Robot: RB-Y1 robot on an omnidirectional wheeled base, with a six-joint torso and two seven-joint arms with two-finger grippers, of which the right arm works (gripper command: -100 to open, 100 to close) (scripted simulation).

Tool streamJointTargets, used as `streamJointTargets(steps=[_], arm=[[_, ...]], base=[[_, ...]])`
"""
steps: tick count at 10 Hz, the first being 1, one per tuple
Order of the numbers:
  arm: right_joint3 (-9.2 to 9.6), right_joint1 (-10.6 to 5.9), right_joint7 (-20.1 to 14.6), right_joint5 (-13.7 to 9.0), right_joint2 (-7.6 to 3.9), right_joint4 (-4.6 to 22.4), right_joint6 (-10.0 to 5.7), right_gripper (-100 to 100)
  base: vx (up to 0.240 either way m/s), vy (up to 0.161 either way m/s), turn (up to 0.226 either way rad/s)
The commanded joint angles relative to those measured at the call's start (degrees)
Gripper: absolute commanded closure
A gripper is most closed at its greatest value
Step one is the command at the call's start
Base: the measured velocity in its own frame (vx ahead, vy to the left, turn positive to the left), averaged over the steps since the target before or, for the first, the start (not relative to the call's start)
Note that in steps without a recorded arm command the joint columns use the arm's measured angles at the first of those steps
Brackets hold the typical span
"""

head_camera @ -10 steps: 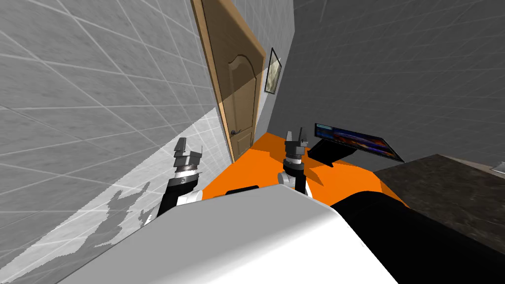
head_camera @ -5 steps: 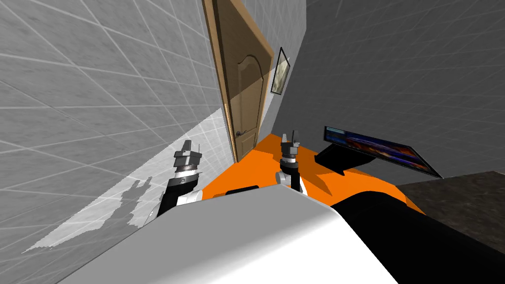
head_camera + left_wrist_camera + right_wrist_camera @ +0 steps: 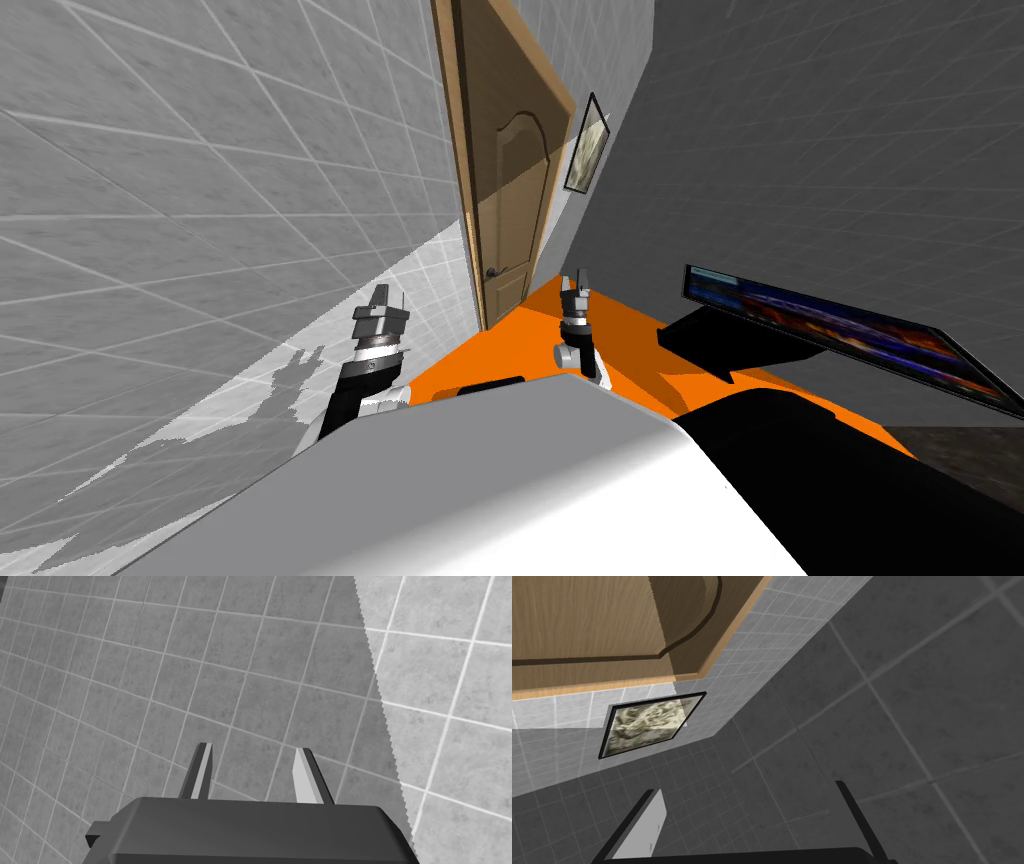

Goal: Pull the door open

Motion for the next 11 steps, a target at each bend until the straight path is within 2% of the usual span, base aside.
streamJointTargets(steps=[1,2,3,5,6,7,8,10,11], arm=[[-0.15,-0.21,-0.37,-0.14,-0.34,1.9,-0.5,-100],[-0.17,-1.35,-0.58,-0.17,-0.69,3.76,-0.66,-100],[-0.17,-1.35,-0.58,-0.17,-0.69,4.45,-0.66,-100],[-0.23,-3.62,-1.01,-0.22,-1.38,8.65,-0.99,-100],[-0.23,-3.62,-1.01,-0.22,-1.38,9.56,-0.99,-100],[-0.26,-4.87,-1.24,-0.25,-1.74,11.48,-1.17,-100],[-0.26,-4.87,-1.24,-0.25,-1.74,12.38,-1.17,-100],[-0.32,-7.38,-1.71,-0.31,-2.46,16.75,-1.52,-100],[-0.32,-7.38,-1.71,-0.31,-2.46,18.03,-1.52,-100]], base=[[0.049,-0.052,0.07],[0.043,-0.035,0.113],[0.028,-0.03,0.065],[0.039,-0.044,0.182],[0.042,-0.044,0.068],[0.051,-0.04,0.115],[0.038,-0.038,0.071],[0.04,-0.052,0.154],[0.042,-0.051,0.094]])
